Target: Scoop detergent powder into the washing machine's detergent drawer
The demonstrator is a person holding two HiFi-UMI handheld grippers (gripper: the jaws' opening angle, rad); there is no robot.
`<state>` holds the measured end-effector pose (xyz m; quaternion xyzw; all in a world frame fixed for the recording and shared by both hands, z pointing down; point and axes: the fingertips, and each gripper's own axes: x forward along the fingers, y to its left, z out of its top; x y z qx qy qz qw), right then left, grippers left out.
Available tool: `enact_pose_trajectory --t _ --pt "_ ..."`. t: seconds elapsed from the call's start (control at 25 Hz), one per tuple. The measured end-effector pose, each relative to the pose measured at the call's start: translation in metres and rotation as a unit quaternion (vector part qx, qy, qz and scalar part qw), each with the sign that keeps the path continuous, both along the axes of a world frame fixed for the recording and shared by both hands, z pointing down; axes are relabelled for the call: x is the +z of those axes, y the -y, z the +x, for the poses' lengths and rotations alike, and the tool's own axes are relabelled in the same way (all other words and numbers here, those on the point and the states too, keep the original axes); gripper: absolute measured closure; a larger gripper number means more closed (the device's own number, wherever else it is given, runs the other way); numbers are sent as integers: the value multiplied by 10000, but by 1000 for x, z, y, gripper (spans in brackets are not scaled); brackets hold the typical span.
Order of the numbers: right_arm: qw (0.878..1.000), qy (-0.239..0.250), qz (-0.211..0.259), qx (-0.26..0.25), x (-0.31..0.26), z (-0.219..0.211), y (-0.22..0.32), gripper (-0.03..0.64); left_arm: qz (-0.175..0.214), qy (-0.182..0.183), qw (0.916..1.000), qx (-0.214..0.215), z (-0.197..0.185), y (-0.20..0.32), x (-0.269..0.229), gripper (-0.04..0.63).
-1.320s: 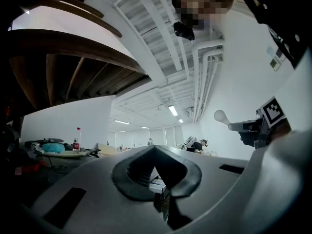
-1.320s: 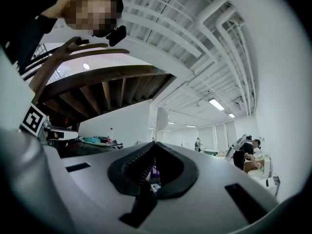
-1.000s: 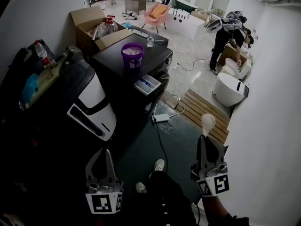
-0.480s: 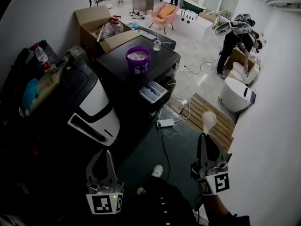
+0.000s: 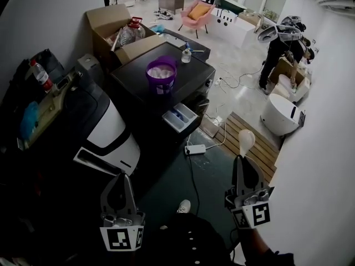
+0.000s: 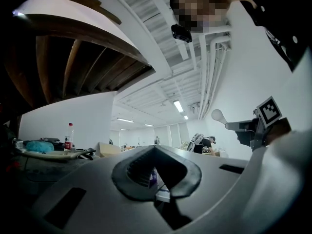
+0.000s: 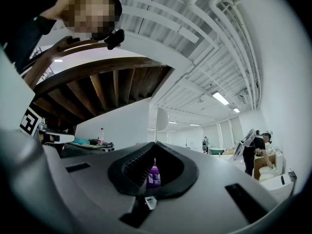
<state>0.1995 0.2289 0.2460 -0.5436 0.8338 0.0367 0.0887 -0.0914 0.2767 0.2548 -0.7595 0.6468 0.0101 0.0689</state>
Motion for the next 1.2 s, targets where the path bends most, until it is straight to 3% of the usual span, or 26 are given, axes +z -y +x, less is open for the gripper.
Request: enact_pose_trajectory --t 0.48,0.68,1.2 --pt "9993 84 -132 -334 16 16 71 584 -189 160 9991 -352 18 53 4 588" --pt "9982 284 -433 -300 29 18 92 584 -384 183 9980 -463 18 64 15 588" --pt "9994 77 -208 -267 23 7 151 584 -236 122 9993 -276 7 137 14 588"
